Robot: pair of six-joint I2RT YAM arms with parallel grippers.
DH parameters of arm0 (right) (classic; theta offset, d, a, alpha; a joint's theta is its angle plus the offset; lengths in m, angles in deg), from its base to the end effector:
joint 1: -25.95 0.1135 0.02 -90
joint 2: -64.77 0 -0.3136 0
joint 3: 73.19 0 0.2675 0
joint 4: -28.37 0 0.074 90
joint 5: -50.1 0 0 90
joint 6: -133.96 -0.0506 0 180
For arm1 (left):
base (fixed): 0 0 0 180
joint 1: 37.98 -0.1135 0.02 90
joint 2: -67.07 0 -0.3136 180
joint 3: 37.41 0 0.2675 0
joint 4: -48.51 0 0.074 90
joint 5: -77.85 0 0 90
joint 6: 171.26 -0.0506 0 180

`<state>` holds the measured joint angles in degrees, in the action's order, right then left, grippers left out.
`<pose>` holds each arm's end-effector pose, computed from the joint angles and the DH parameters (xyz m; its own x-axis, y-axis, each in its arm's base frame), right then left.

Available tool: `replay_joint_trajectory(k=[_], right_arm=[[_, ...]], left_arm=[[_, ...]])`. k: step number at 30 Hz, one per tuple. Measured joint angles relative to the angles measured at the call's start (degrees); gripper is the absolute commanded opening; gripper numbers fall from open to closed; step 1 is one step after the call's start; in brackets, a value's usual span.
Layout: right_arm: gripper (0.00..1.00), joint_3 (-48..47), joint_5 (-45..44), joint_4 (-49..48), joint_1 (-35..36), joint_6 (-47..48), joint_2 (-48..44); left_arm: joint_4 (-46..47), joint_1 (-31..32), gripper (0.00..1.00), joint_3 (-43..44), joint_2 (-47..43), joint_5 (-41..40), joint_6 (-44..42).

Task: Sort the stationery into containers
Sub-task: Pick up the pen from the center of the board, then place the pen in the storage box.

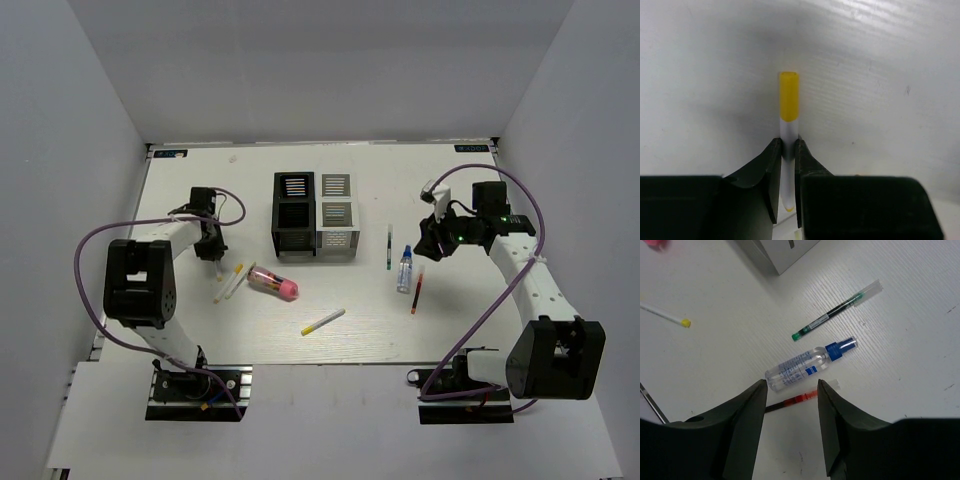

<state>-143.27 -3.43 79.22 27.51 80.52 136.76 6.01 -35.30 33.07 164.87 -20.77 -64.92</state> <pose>0.2589 0.0371 0.3115 -0.4120 -0.4904 -0.7680 -0.7804 0.6249 0.0196 0.3430 -0.0085 0.1850 -0.8982 -0.2364 -0.3706 -0.2690 0.9624 0.0379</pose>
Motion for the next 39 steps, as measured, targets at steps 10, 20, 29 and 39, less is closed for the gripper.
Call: replay_joint_trajectory(k=[10, 20, 29, 39], right_arm=[[0.00, -0.1, 5.3, 5.0, 0.5, 7.3, -0.3], [0.00, -0.1, 7.9, 7.1, 2.5, 10.5, -0.3], [0.02, -0.1, 7.9, 7.0, 4.1, 10.9, 0.6], [0.08, -0.1, 7.8, 7.0, 5.3, 10.8, 0.6]], left_arm=[[-5.6, 0.7, 0.00, 13.5, -7.9, 7.6, 0.7], [19.0, 1.6, 0.00, 15.9, -14.0, 23.8, 8.0], [39.6, 5.7, 0.00, 15.2, -2.8, 29.1, 9.4], [43.0, 11.4, 0.00, 19.5, 6.1, 28.7, 6.6]])
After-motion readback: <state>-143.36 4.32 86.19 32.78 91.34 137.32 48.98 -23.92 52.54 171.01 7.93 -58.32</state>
